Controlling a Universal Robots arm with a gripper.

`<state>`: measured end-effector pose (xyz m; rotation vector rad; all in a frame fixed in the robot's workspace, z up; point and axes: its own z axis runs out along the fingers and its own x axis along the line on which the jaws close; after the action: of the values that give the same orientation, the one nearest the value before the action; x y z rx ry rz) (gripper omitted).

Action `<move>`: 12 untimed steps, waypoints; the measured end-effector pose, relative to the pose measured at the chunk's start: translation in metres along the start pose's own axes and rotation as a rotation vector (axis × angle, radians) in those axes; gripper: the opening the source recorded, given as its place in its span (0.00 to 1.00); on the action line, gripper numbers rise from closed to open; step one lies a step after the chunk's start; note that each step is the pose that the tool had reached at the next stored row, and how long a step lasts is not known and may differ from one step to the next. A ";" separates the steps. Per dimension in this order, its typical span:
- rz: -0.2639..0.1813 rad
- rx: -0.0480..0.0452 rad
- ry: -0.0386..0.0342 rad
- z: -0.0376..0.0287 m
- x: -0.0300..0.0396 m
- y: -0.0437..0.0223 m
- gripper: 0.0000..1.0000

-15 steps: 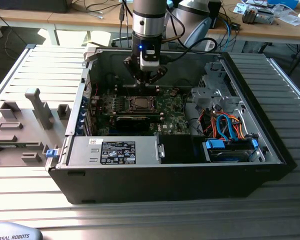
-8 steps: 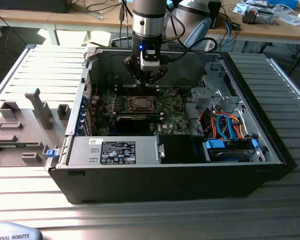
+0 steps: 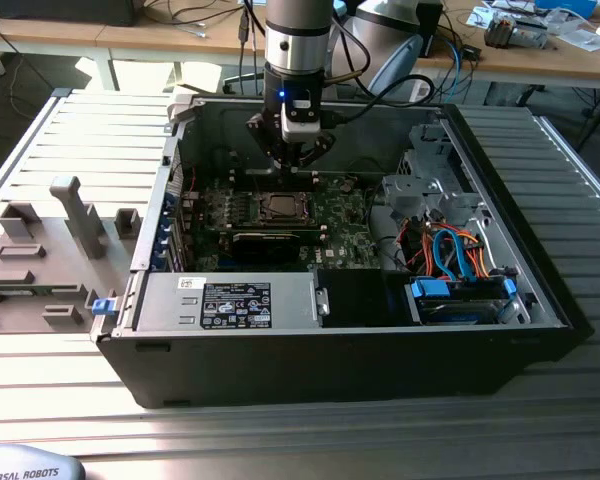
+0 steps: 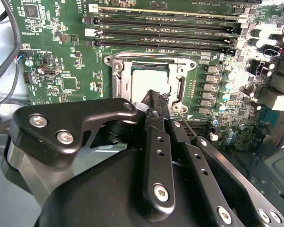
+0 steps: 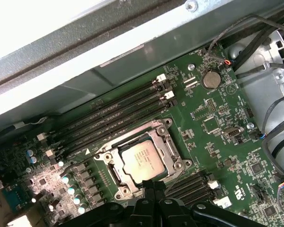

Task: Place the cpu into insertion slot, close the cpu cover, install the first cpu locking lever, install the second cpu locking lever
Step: 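Install the first cpu locking lever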

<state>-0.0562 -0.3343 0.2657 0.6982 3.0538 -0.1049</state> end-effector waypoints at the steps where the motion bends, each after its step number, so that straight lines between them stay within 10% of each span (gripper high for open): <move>1: -0.001 0.0000 -0.0001 0.0000 0.0000 0.0000 0.11; 12: -0.018 0.0015 -0.0020 0.0000 0.0000 0.0000 0.11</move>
<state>-0.0562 -0.3343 0.2657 0.6707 3.0588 -0.1079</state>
